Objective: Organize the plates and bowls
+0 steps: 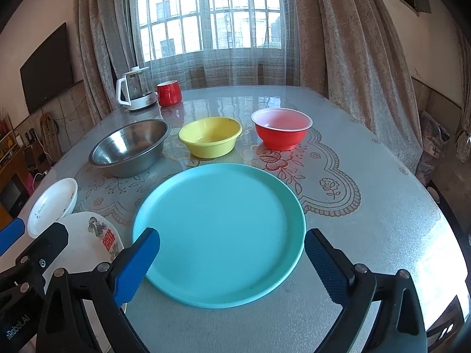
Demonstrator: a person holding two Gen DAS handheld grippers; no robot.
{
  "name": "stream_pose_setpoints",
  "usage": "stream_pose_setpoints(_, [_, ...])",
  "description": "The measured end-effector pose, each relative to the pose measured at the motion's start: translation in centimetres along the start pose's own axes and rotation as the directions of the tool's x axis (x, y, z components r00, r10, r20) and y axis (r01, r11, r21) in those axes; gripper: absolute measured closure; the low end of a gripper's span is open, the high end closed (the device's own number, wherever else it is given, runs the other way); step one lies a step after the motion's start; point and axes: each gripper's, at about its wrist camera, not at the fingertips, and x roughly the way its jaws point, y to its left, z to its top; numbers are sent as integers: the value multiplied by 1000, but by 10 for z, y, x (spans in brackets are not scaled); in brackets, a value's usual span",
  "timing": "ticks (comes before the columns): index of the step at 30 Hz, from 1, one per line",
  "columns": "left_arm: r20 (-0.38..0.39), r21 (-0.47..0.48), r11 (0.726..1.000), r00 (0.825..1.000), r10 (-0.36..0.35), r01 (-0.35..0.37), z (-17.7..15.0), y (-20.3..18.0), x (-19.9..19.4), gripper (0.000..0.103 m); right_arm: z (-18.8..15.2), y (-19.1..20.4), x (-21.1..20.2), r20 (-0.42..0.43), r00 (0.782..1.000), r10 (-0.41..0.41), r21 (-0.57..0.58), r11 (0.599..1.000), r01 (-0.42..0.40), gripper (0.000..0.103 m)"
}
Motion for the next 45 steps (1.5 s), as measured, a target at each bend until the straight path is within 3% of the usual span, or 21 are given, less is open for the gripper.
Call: stream_pose_setpoints(45, [-4,25,1000,1000,-11,11,9,-12,18,14,11,-5,15,6,1000,5,-3,1000,-5,3])
